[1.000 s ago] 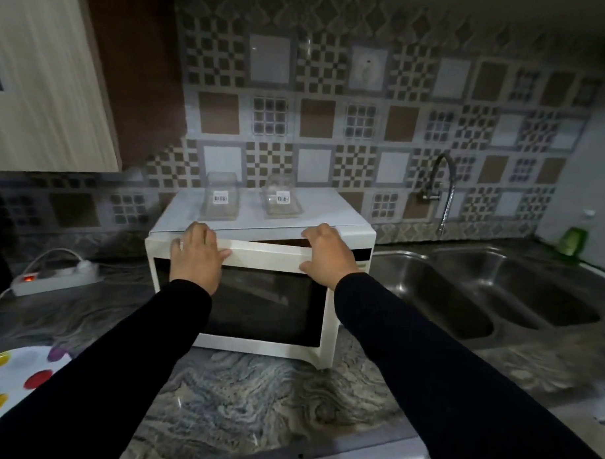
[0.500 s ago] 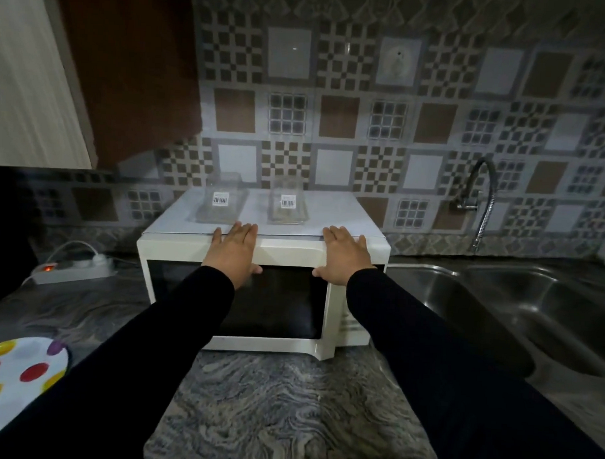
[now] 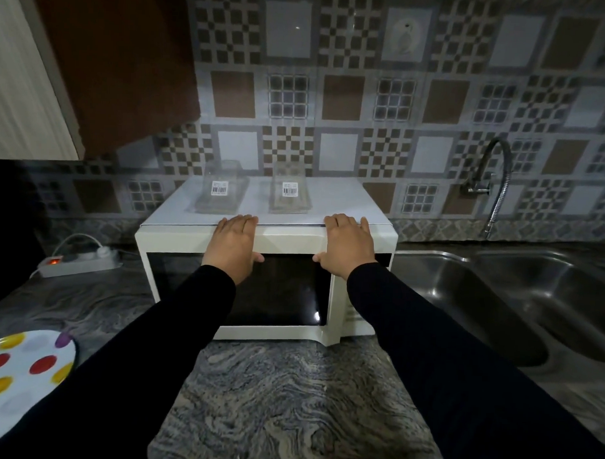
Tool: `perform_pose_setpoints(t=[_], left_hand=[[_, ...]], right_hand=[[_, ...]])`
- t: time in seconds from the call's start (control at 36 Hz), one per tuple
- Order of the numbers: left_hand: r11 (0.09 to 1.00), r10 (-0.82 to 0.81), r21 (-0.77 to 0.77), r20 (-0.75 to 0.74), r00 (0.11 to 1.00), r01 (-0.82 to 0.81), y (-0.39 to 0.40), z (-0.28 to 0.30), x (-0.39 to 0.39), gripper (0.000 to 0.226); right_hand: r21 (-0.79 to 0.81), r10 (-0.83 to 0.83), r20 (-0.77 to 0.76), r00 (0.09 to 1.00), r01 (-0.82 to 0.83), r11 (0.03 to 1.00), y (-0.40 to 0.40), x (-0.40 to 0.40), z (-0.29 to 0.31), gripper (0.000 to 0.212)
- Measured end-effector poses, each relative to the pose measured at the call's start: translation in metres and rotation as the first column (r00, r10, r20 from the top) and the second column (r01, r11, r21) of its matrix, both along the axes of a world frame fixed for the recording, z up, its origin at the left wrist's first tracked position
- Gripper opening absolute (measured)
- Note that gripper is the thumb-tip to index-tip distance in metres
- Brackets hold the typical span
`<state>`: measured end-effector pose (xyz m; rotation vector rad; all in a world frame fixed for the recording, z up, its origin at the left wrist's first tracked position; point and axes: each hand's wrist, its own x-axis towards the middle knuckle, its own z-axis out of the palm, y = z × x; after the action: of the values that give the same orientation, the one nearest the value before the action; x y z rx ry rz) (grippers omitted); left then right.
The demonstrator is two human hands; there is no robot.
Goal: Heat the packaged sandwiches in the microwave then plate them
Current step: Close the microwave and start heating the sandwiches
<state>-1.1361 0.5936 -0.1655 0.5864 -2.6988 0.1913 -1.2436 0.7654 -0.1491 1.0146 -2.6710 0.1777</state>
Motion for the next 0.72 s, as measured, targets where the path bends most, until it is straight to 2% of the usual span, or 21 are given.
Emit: perform_pose_setpoints(t=[0.19, 0.47, 0.61, 0.72], left_hand=[[0.999, -0.017, 0.041, -0.040, 0.999, 0.018, -0.0012, 0.0004, -0.0012, 0.077], [0.999, -0.038, 0.026, -0.055, 0.998, 0.039, -0.0017, 0.0001, -0.0009, 0.074], [0.999, -0.042, 0.023, -0.084, 0.996, 0.044, -0.0009, 0.0010, 0.0000, 0.063], [0.998, -0.044, 0.049, -0.103, 0.994, 0.049, -0.0031, 0.0013, -0.0009, 0.063]], right_hand=[[-0.022, -0.007, -0.001, 1.000, 0.007, 1.000, -0.0001, 0.0006, 0.0011, 0.073], [-0.012, -0.027, -0.017, 0.999, 0.027, 1.000, -0.0017, 0.0038, 0.0009, 0.072], [-0.006, -0.046, -0.062, 0.997, 0.045, 0.999, -0.0041, 0.0042, -0.0004, 0.065], [-0.012, -0.054, -0.049, 0.997, 0.054, 0.998, -0.0065, 0.0034, 0.0009, 0.066]])
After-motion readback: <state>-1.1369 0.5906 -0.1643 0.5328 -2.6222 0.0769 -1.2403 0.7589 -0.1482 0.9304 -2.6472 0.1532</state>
